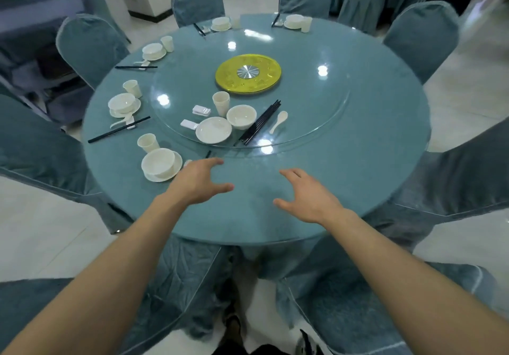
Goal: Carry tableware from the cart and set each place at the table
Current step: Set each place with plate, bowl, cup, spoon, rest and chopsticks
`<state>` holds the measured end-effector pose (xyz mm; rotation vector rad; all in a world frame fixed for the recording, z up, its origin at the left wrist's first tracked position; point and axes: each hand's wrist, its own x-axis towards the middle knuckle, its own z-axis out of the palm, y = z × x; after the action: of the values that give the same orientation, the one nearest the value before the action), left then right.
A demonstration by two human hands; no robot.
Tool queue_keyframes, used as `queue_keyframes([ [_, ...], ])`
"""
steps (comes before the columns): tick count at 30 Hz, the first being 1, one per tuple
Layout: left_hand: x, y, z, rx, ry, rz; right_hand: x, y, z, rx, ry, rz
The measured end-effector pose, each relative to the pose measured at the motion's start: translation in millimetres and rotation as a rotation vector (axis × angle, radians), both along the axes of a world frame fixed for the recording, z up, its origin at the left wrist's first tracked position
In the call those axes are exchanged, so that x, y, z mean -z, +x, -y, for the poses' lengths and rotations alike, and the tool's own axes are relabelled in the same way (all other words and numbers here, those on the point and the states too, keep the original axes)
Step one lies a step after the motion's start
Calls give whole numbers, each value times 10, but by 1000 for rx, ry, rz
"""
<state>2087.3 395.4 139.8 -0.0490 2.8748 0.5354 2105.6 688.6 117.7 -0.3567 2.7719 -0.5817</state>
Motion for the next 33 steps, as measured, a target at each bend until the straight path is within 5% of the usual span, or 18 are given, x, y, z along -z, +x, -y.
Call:
queue_keyframes([
  [11, -10, 876, -751, -1, -4, 61, -30, 647, -824, -54, 29, 14],
  [33, 30, 691, -1870, 61, -22, -3, -72, 367, -1895, -17, -5, -22],
])
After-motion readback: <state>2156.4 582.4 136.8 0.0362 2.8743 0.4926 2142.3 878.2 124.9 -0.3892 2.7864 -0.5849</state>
